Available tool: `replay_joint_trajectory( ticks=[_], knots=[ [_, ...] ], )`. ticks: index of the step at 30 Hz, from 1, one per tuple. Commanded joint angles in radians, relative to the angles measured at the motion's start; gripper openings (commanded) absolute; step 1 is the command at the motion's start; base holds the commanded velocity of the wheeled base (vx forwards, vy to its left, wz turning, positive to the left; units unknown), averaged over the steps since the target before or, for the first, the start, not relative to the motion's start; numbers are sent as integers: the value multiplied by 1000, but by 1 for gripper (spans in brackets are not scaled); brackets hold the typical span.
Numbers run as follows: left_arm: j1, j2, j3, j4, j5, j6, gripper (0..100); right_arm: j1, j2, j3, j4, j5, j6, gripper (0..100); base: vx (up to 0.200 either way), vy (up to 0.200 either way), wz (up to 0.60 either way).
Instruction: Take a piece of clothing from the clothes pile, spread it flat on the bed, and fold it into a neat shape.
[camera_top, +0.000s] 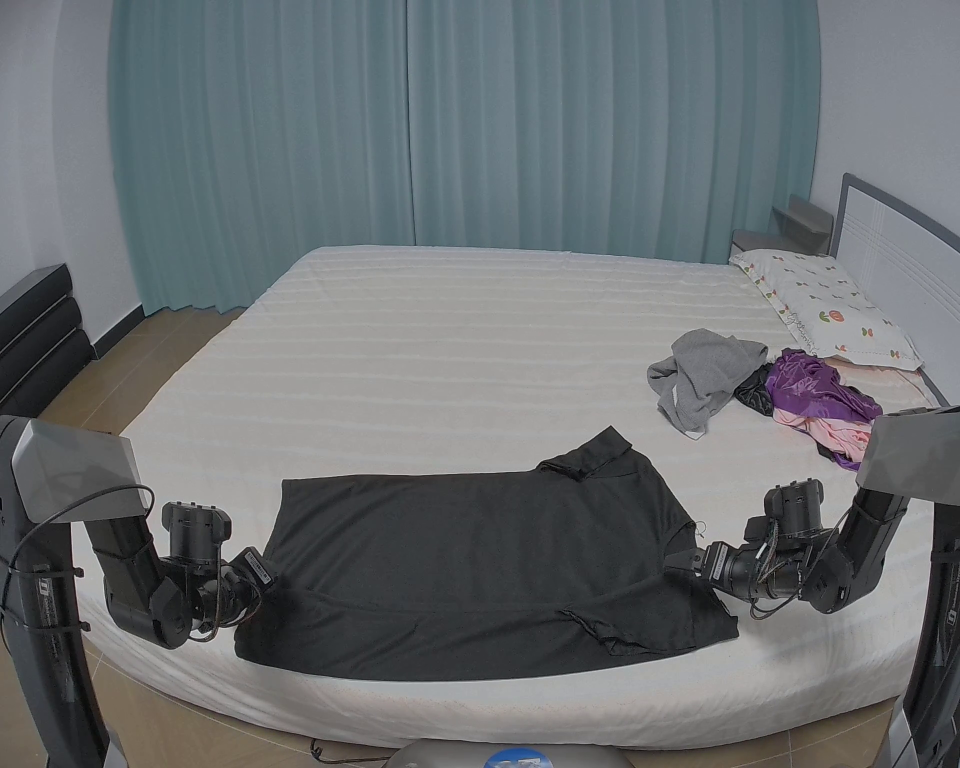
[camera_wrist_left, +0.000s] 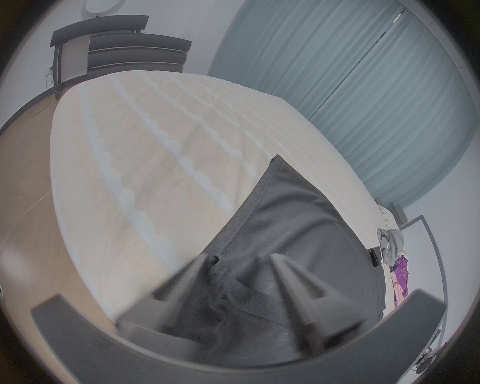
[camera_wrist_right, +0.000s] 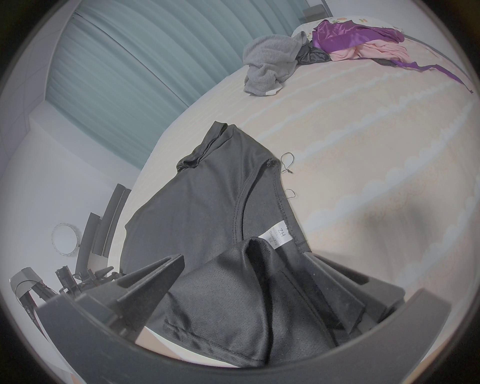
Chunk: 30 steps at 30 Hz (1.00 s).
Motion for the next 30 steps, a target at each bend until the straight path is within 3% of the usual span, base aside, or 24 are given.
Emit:
replay_joint_trajectory(
  ticks=[1,17,25,30],
  knots=[
    [5,-5,18,0,4,-3,0,-6,-19,13,-10,0,0,100,0,0,0],
    [19,-92,79,-5,9,-6,0,-12,-13,43,-149,-7,-20,100,0,0,0],
    [19,-92,79,-3,7,-8,0,-12,81,-29,-142,6,-181,100,0,0,0],
    [19,-90,79,-2,7,-9,0,-8,93,-26,-145,77,-259,100,0,0,0]
  ],
)
